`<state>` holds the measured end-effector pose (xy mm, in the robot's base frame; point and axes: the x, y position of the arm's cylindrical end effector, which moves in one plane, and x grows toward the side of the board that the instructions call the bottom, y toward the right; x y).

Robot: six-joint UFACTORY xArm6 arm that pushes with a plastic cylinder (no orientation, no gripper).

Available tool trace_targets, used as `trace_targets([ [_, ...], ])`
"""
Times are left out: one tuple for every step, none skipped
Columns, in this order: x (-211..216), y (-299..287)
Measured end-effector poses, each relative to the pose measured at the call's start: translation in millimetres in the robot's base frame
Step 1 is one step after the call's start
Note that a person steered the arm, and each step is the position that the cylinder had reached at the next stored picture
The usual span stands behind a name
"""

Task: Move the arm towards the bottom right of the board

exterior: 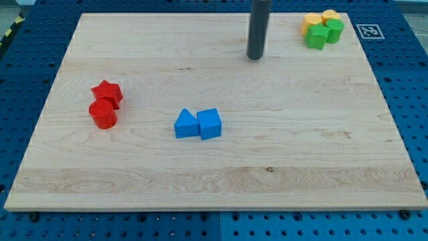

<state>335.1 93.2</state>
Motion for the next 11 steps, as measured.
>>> trace_targets([
  [10.3,31.0],
  [16.8,57.2],
  [26.6,90.9],
  [28.8,101.1],
  [38.4,101.3],
  [57.4,101.3],
  [57.6,101.3],
  [71.3,101.3],
  [99.6,101.4],
  [109.2,104.3],
  [126.0,113.8],
])
